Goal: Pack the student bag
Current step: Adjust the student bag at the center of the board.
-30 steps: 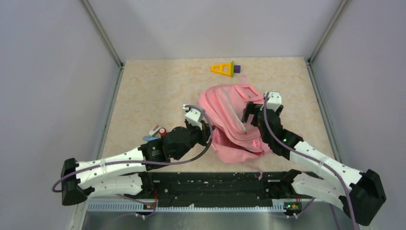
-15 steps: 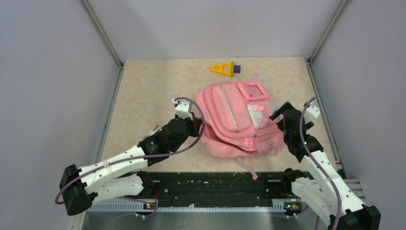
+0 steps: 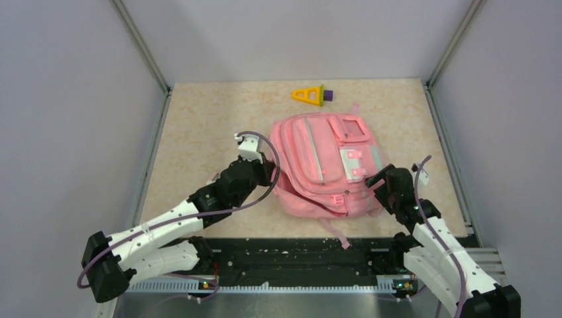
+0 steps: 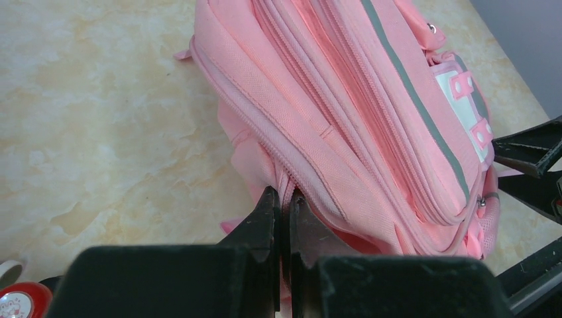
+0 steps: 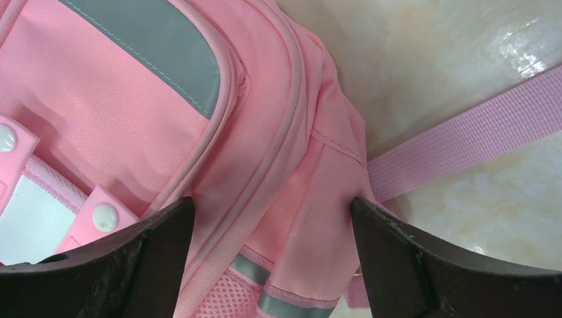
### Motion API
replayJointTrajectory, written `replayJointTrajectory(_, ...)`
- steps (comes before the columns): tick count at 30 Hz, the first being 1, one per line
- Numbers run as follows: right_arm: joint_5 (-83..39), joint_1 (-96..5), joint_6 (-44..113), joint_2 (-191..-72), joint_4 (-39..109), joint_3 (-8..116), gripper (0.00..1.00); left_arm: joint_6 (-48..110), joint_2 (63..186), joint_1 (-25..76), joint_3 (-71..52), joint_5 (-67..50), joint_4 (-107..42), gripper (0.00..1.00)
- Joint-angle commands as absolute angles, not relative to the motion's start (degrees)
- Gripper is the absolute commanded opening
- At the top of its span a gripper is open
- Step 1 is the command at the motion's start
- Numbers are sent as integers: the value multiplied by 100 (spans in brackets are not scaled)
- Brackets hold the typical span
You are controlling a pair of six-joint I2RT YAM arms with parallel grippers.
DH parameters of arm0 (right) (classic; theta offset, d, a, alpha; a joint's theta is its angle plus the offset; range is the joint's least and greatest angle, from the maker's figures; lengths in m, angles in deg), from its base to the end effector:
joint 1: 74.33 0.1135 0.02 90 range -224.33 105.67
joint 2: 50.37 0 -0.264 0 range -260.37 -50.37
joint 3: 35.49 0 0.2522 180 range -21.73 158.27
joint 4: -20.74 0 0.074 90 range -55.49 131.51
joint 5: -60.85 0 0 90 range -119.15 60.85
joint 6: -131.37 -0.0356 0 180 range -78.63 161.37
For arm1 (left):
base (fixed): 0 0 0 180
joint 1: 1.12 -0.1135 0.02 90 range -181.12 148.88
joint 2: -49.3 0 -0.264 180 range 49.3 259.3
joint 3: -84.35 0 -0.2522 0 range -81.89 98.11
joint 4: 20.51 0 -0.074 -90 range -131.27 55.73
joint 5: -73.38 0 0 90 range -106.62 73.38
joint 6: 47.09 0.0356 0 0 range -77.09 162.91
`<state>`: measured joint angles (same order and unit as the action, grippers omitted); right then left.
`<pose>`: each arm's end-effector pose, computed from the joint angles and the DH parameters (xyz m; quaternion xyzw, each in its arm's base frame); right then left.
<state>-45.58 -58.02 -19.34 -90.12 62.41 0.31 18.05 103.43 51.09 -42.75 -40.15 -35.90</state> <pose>0.1413 0.0309 0.1876 0.3962 0.8281 0.1292 0.3749 0.1458 -0.1649 0.2915 0.0672 0.7916 -0.2365 0.5594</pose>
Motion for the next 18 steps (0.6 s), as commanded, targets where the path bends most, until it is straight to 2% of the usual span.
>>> replayJointTrajectory(1, -3820, -5803, -2186, -8881, 6851, -25, 84, 1952, 10133, 5053, -3909, -4071, -2773, 0)
replayJointTrajectory(12, -3764, -5804, -2157, -8210, 7806, -38, 82, 1953, 10285, 4960, -3813, -3939, -2760, 0)
replayJointTrajectory(15, -3617, -5806, -2179, -8222, 7391, -312, 64, 1944, 10304, 4951, -3802, -3891, -2759, 0)
replayJointTrajectory(17, -3448, -5807, -2154, -8314, 6856, -473, 48, 1973, 10294, 4951, -3826, -3863, -2751, 0)
replayJointTrajectory(18, -3414, -5799, -2126, -8409, 6638, -556, 42, 1985, 10284, 4943, -3835, -3872, -2762, 0)
